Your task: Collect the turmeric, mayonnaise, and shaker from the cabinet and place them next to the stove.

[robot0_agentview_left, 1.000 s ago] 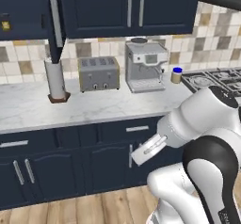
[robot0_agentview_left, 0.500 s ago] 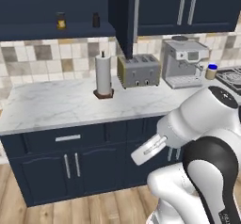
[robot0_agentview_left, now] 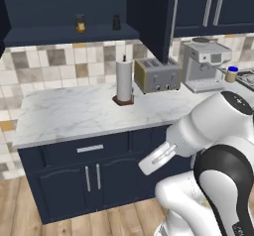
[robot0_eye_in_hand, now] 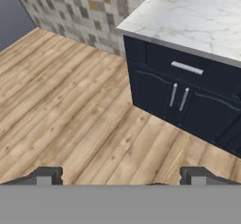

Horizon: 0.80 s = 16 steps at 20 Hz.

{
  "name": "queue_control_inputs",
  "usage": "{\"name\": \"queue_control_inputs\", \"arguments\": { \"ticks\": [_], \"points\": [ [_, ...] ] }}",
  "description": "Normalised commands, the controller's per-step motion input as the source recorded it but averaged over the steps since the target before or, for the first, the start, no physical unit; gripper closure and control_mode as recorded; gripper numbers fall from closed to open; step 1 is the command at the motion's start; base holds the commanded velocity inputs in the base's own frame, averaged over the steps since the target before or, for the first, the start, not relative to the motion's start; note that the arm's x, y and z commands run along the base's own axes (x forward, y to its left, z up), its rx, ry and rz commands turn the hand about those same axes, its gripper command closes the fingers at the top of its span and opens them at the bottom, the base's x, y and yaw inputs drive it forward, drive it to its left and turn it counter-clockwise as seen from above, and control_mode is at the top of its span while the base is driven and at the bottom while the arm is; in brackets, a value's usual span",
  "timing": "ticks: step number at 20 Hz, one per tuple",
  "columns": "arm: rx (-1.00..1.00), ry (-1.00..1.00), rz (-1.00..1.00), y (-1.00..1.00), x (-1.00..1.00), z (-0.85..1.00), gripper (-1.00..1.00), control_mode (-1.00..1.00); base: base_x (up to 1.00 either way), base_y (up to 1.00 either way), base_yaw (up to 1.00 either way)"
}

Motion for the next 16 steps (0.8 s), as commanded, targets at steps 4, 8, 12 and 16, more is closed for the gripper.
{"name": "queue_control_inputs", "arguments": {
  "ticks": [4,8,12,16],
  "points": [
    [0.00,0.00,0.00,0.00,0.00,0.00,-1.00,1.00,0.43,0.74,-0.15],
    [0.00,0.00,0.00,0.00,0.00,0.00,-1.00,1.00,0.55,0.49,-0.12],
    [0.00,0.00,0.00,0.00,0.00,0.00,-1.00,1.00,0.70,0.01,-0.02],
    [0.00,0.00,0.00,0.00,0.00,0.00,-1.00,1.00,0.67,0.06,-0.02]
  ]
}}
